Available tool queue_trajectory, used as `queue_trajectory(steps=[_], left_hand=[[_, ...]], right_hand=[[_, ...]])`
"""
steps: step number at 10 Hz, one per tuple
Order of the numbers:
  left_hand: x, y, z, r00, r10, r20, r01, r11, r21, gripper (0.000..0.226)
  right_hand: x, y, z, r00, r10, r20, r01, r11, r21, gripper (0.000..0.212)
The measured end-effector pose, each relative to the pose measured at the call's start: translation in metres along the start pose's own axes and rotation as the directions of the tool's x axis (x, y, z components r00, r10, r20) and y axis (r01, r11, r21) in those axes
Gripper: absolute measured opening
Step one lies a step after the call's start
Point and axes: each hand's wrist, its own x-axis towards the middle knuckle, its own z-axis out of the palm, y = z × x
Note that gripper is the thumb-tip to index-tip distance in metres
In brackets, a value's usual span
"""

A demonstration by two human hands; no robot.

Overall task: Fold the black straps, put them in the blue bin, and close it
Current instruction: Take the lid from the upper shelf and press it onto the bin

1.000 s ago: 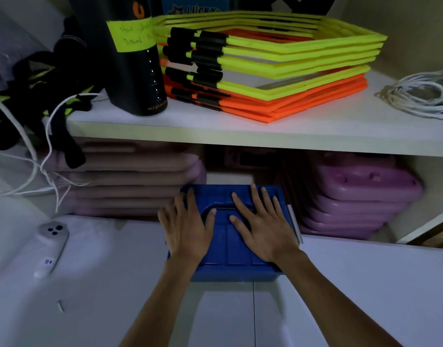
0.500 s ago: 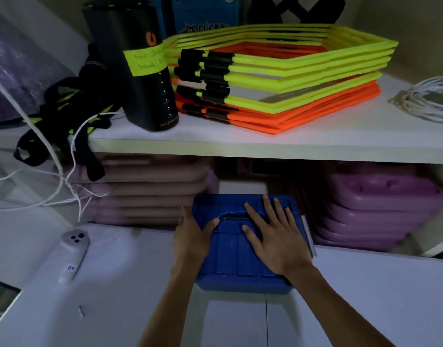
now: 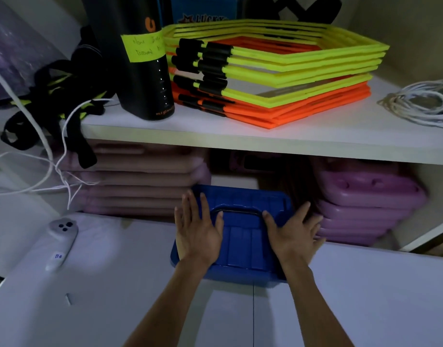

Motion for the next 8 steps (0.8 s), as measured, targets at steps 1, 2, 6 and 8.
queue_trajectory(steps=[1, 2, 6, 8], left_hand=[[-0.001, 0.000, 0.000, 1.000, 0.009, 0.006, -0.009, 1.000, 0.009, 0.068], [0.001, 0.000, 0.000, 1.000, 0.011, -0.003, -0.011, 1.000, 0.023, 0.068], [-0.002, 0.000, 0.001, 0.999, -0.016, 0.040, 0.016, 1.000, -0.002, 0.070], [-0.032, -0.024, -0.026, 0.990, 0.128, -0.058, -0.137, 0.968, -0.210, 0.087]], right_hand=[[0.008, -0.001, -0.012, 0.989, 0.076, 0.125, -0.111, 0.945, 0.308, 0.078], [-0.002, -0.011, -0.018, 1.000, 0.000, -0.020, 0.004, 0.981, 0.195, 0.055], [-0.025, -0.014, 0.018, 0.906, -0.420, 0.042, 0.399, 0.820, -0.411, 0.057], [-0.045, 0.001, -0.040, 0.828, -0.517, 0.219, 0.491, 0.856, 0.164, 0.052]])
